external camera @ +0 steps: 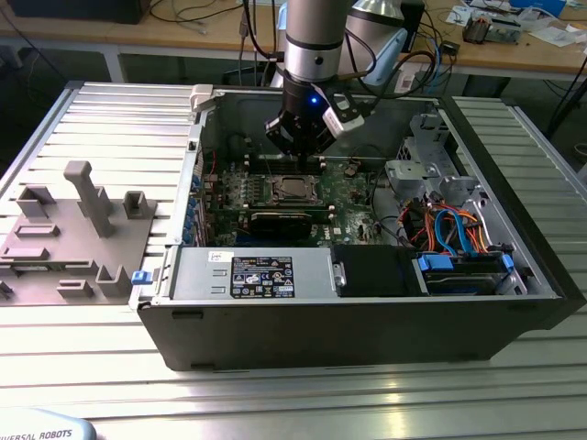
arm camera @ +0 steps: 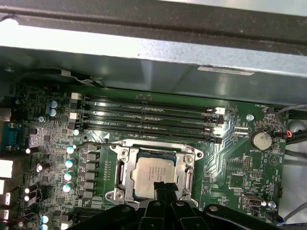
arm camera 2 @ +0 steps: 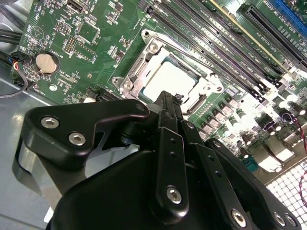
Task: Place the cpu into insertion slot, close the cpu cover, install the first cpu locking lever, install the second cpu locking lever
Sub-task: 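Install the first cpu locking lever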
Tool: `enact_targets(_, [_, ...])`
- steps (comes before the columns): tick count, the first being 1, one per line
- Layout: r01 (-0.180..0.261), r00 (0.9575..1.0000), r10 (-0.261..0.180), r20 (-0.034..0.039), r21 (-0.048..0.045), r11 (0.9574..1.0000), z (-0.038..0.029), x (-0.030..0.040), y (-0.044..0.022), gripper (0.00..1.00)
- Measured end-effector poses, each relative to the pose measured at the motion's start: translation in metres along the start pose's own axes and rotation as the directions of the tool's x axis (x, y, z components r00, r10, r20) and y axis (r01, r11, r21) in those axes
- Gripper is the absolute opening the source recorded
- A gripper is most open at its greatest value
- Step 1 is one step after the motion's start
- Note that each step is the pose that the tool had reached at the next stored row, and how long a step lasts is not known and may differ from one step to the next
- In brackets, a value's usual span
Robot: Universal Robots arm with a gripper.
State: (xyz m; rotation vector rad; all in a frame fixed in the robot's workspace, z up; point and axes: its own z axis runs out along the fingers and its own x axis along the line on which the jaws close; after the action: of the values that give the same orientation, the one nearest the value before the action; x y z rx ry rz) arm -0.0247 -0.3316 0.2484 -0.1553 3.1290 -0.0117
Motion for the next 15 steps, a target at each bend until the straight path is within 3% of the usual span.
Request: enact_targets(15, [0.008,1.0000,-0.008,0.0003,-0.0024,1.0000,0.0000,0.0002,-0.0021,0.11])
